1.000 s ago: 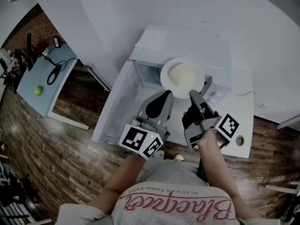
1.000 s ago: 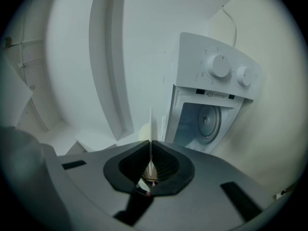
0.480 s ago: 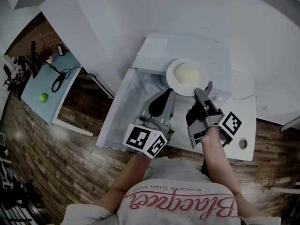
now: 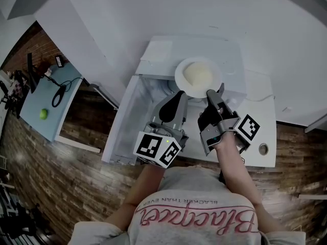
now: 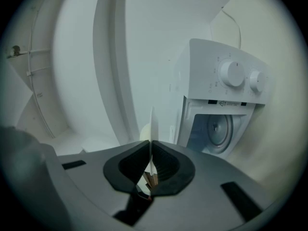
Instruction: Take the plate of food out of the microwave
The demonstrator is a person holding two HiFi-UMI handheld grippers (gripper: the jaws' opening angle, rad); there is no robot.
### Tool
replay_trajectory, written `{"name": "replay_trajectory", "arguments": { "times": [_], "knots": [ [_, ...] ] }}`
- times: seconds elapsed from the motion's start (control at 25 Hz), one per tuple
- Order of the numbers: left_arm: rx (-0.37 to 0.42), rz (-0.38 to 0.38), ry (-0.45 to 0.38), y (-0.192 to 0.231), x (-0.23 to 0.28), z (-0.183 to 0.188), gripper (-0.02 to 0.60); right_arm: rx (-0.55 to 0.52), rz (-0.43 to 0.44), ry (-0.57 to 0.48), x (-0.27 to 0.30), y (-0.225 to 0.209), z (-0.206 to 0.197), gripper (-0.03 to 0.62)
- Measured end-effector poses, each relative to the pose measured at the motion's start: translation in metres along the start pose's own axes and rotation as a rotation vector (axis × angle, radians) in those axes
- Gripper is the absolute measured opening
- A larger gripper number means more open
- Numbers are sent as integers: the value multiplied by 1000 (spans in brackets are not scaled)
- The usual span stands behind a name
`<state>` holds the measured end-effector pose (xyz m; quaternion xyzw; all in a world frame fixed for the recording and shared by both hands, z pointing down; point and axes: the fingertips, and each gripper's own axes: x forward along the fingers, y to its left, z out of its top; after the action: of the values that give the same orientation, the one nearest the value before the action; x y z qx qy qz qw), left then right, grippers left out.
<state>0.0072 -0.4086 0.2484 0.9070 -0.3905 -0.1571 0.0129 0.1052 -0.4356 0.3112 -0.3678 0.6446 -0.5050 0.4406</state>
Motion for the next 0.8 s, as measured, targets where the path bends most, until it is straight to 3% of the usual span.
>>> {"name": "replay_trajectory", "arguments": {
  "times": [0.8],
  "knots": [
    [-9, -2, -16, -4, 3, 0, 6, -12, 17, 9, 1, 3, -1, 21]
  ]
}}
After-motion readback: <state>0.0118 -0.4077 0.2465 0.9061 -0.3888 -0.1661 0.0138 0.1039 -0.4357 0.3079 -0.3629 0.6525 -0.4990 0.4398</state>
